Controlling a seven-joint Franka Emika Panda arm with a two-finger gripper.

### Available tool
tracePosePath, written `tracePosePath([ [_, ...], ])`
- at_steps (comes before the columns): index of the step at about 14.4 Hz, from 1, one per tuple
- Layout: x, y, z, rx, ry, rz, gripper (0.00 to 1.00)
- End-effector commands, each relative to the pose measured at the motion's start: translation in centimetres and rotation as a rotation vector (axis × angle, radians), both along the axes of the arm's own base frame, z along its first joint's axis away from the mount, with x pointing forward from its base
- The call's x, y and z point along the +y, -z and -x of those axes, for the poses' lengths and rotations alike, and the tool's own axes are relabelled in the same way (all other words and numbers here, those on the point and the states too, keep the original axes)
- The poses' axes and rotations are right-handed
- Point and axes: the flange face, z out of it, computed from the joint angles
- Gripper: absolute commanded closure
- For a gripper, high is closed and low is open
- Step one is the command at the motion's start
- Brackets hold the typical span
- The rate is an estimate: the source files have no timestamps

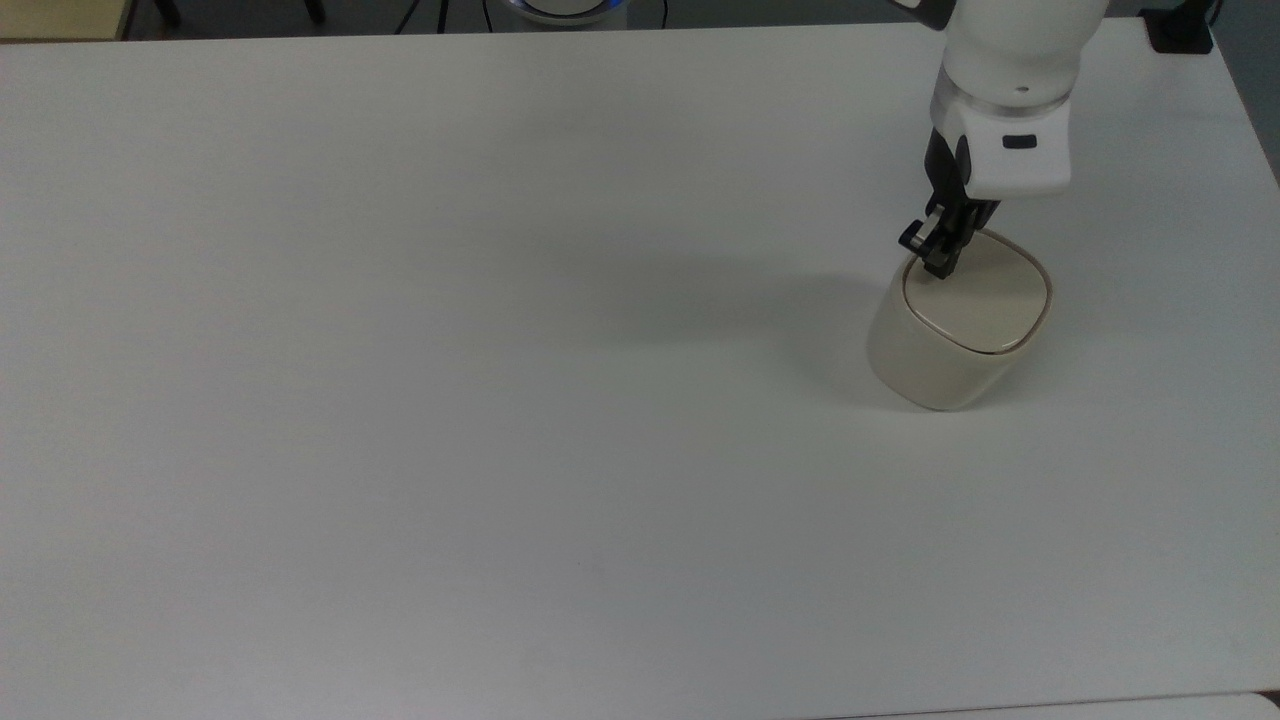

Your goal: Close the trash bin

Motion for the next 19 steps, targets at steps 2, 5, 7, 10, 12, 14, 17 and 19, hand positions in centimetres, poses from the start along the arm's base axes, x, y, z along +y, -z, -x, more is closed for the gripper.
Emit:
tracePosePath([
  [2, -6.0, -5.9, 0.7, 0.058, 0.151, -0.039, 0.95],
  [5, -13.2, -9.3, 1.5, 0.157, 0.248, -0.007, 0.69],
  [7, -22.0, -12.7, 2.2, 0.169, 0.368, -0.032, 0.03],
  [10, -28.7, -13.5, 2.8, 0.216, 0.471, -0.021, 0.0],
  [12, -34.6, -13.3, 3.1, 0.231, 0.613, -0.026, 0.0],
  [14, -37.8, -13.3, 3.7, 0.23, 0.743, -0.021, 0.0],
  [17, -41.4, -13.3, 4.0, 0.208, 0.82, 0.057, 0.0],
  [19, -43.3, -13.3, 3.7, 0.198, 0.843, 0.061, 0.0],
])
